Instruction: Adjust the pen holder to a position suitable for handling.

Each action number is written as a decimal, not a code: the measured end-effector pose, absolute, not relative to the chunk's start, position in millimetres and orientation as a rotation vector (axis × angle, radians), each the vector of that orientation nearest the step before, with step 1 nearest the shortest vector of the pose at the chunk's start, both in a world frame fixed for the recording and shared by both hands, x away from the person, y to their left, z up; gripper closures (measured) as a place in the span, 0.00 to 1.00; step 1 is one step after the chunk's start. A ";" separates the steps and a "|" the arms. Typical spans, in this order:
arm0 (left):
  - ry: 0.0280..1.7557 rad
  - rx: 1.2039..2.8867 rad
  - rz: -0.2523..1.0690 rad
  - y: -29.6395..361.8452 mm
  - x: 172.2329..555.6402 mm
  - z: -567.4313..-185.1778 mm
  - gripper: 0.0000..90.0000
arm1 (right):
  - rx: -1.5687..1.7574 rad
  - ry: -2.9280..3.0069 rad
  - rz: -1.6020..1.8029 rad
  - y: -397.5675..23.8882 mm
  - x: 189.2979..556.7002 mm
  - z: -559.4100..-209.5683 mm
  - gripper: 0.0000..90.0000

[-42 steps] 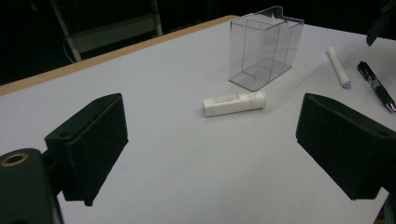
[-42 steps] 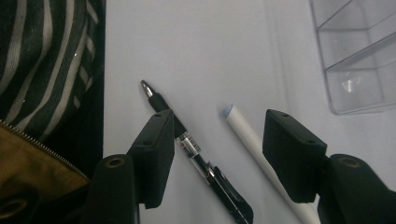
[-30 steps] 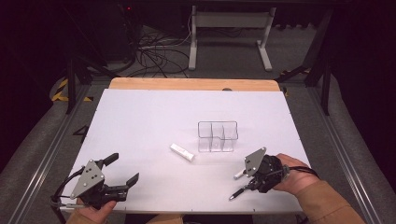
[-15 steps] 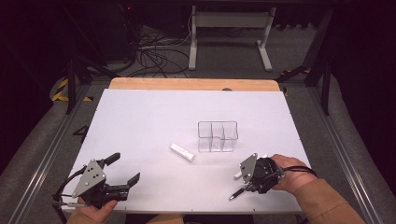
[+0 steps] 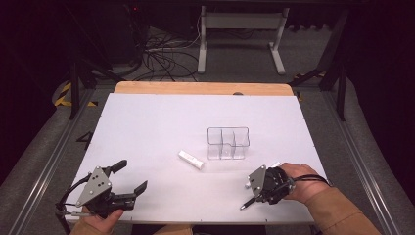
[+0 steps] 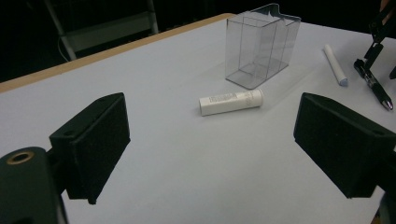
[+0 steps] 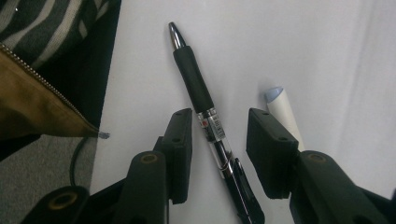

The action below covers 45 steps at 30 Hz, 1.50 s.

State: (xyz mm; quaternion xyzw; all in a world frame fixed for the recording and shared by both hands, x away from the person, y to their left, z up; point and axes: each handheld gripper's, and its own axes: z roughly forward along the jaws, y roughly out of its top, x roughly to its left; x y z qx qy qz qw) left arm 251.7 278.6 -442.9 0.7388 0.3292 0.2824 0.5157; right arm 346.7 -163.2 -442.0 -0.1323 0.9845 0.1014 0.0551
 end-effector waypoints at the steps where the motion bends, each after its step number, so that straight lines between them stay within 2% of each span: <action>1: 0.791 1.775 0.678 278.6 251.7 -442.9 0.13 | -0.402 2.989 0.308 -163.2 346.7 -442.0 0.69; 33: 0.767 1.781 0.666 277.4 251.8 -444.2 0.13 | -0.665 2.963 0.232 -155.5 346.8 -460.3 0.86; 39: 0.765 1.782 0.666 277.0 251.7 -444.3 0.13 | -0.670 2.963 0.237 -157.3 345.4 -458.6 0.88; 45: 0.768 1.782 0.669 277.0 251.7 -444.2 0.13 | -0.640 2.927 0.353 -163.7 342.9 -441.5 0.88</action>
